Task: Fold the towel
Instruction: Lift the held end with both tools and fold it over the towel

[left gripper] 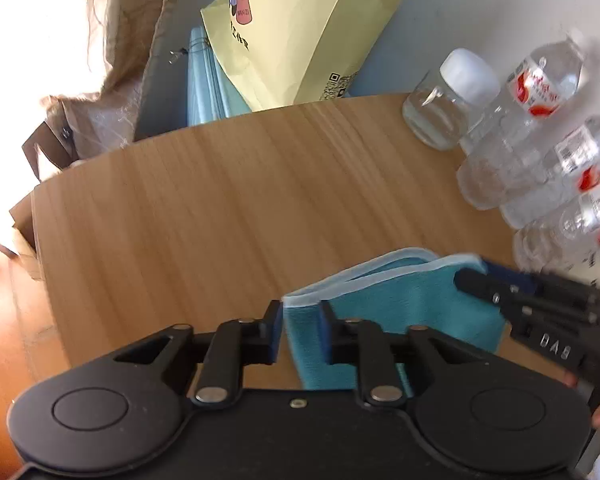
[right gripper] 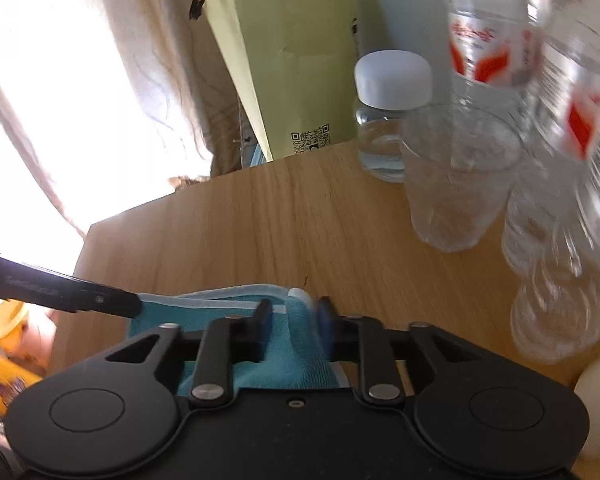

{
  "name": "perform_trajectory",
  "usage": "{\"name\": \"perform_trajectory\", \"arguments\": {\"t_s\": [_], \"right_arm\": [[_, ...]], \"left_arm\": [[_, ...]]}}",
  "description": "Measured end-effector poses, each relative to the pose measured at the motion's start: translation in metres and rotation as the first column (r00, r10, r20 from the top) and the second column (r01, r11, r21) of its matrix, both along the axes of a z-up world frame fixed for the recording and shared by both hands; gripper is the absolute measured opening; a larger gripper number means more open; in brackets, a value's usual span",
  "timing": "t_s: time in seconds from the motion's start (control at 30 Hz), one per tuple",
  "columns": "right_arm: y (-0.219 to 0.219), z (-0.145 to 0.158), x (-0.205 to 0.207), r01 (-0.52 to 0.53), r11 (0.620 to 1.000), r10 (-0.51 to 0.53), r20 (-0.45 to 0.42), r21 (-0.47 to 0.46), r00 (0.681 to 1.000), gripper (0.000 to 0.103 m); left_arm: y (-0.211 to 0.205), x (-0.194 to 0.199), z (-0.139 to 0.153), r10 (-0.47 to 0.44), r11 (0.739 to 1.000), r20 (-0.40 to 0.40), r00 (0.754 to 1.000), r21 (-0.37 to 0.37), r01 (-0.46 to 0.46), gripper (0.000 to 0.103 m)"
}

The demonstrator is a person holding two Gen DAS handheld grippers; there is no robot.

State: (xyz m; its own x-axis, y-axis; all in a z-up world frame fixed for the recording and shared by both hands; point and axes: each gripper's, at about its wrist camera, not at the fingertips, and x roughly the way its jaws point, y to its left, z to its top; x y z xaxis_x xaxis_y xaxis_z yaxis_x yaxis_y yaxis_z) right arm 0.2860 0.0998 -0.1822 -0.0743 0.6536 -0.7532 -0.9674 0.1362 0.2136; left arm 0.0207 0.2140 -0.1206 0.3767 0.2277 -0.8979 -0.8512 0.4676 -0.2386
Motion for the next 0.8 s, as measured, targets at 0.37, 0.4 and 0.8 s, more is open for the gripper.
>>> {"name": "perform_trajectory", "arguments": {"t_s": [0.37, 0.4, 0.8], "right_arm": [[0.031, -0.015, -0.017, -0.185, 0.978, 0.19, 0.045, -0.095, 0.981, 0.03], [0.032, -0.015, -0.019, -0.202, 0.975, 0.207, 0.043, -0.096, 0.977, 0.025], [0.02, 0.017, -0.011, -0.146, 0.988, 0.146, -0.009, -0.056, 0.989, 0.006]], "left_arm": [[0.006, 0.011, -0.014, -0.043, 0.996, 0.042, 0.998, -0.074, 0.046, 0.041], [0.006, 0.013, -0.015, -0.048, 0.996, 0.045, 0.998, -0.076, 0.052, 0.04], [0.01, 0.018, -0.015, -0.103, 0.987, 0.12, 0.987, -0.112, 0.116, 0.009]]}}
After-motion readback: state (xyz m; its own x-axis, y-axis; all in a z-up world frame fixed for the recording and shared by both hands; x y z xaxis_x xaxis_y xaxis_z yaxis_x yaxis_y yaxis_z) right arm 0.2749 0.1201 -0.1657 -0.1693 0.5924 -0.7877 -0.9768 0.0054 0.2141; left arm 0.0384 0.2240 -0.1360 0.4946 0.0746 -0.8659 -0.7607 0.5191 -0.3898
